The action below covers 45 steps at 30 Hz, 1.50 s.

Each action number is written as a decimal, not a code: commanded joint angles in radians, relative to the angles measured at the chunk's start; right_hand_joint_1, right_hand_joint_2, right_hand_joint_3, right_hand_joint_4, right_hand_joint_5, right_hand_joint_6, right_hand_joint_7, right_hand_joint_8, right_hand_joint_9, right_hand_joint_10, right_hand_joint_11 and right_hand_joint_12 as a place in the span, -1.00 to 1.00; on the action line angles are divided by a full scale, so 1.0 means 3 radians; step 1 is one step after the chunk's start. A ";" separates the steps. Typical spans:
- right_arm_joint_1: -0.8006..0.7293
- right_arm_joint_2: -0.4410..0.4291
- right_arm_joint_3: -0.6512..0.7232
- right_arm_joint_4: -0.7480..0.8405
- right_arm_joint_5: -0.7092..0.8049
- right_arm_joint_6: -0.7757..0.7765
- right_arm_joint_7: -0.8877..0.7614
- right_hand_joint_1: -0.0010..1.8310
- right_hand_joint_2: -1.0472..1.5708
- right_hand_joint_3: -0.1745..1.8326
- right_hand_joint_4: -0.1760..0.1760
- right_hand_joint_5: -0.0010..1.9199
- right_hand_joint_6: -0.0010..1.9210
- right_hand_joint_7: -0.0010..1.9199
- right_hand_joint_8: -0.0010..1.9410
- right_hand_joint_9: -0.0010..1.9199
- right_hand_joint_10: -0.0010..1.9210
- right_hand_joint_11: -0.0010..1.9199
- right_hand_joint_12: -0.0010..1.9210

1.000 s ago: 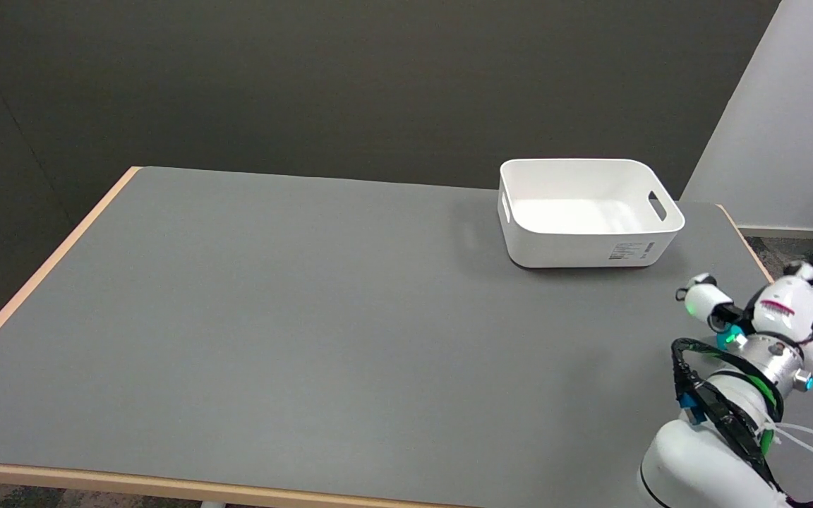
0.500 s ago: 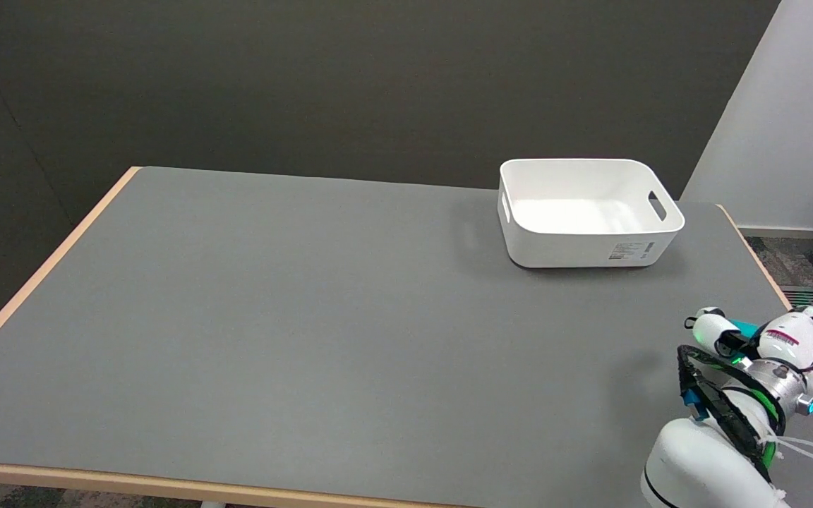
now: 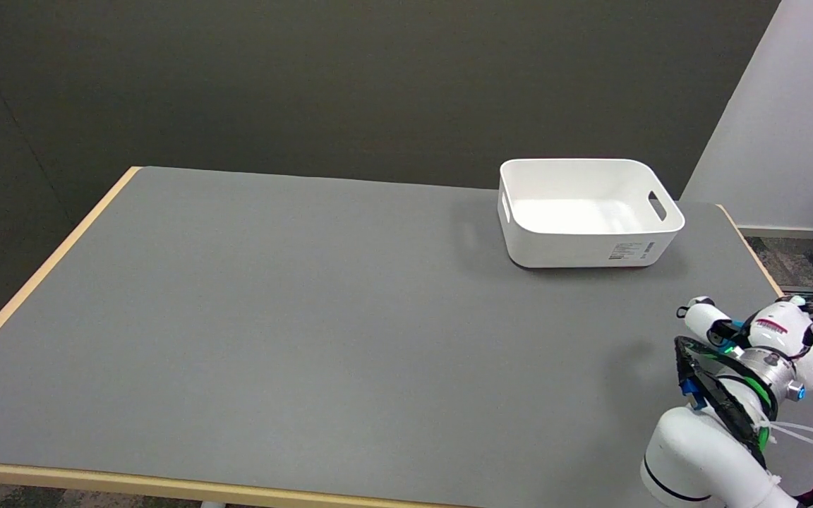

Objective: Pick up blue wooden cube.

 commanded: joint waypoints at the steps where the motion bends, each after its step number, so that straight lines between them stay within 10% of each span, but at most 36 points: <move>1: -0.0064 -0.0055 0.0051 0.0153 0.0337 0.0056 0.0060 -0.39 0.33 0.00 -0.78 -0.78 -0.48 -0.63 -0.30 -0.69 0.08 -0.76 0.54; 26: 0.0257 0.0068 0.0019 0.0504 0.0322 -0.0201 0.0129 -0.25 0.33 0.05 -0.85 -0.73 -0.39 -0.56 -0.26 -0.63 0.10 -0.75 0.57; 33: 0.0237 0.0059 0.0008 0.0559 0.0197 -0.0190 0.0125 -0.02 0.45 0.00 -0.99 -0.61 0.27 -0.56 0.61 -0.40 0.48 -0.63 0.77; 35: 0.0223 0.0054 -0.0001 0.0569 0.0169 -0.0182 0.0125 0.16 0.74 -0.51 -0.90 -0.55 0.58 -0.44 0.92 -0.39 0.63 -0.66 0.89; 45: 0.0216 0.0068 -0.0015 0.0542 -0.0257 -0.0267 0.0573 0.20 0.90 -0.88 -1.00 -0.56 0.61 -0.39 1.00 -0.37 1.00 -0.81 1.00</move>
